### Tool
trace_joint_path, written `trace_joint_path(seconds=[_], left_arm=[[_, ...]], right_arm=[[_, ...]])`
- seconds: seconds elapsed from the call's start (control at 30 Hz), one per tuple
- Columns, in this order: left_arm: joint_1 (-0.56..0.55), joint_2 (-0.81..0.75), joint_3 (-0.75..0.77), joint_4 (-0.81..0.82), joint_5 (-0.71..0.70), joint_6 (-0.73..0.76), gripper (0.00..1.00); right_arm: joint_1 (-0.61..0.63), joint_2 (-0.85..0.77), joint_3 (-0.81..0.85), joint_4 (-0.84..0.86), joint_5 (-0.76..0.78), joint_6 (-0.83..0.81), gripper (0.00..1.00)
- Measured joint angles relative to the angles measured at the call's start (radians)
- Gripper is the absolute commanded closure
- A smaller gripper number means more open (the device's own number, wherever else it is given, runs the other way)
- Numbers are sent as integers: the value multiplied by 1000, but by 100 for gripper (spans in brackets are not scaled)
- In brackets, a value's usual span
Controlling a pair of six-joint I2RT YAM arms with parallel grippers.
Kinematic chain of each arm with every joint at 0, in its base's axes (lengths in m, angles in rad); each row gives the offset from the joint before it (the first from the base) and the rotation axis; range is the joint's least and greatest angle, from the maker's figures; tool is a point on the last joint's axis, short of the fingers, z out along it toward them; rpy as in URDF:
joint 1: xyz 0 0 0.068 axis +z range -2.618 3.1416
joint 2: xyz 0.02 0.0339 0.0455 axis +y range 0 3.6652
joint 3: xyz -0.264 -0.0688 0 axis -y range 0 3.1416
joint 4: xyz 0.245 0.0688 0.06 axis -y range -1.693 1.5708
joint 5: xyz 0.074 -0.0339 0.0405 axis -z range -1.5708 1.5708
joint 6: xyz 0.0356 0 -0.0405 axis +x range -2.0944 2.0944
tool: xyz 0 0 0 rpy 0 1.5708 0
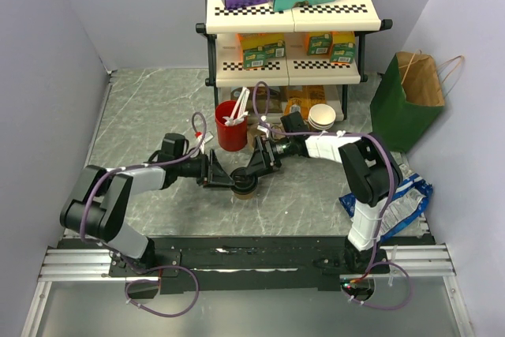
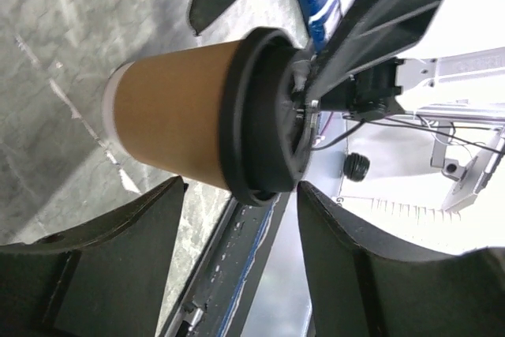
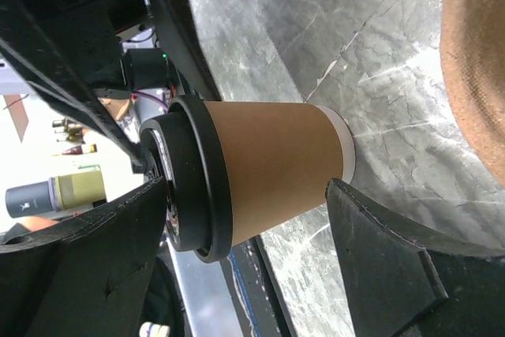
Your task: Pack the takeout coffee
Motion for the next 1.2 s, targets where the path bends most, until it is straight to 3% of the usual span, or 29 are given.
trace_joint_path(seconds=[0.33, 0.8, 1.2], left_arm=[[-3, 72, 48, -59, 31, 9, 38], [-7, 177, 145, -165, 100, 14, 45], [-10, 131, 168, -196, 25, 65, 35]], right_arm=[[0, 9, -29, 35, -9, 43, 21], [-16, 67, 72, -108, -17, 30, 23], [-21, -21, 68, -120, 63, -37, 9]])
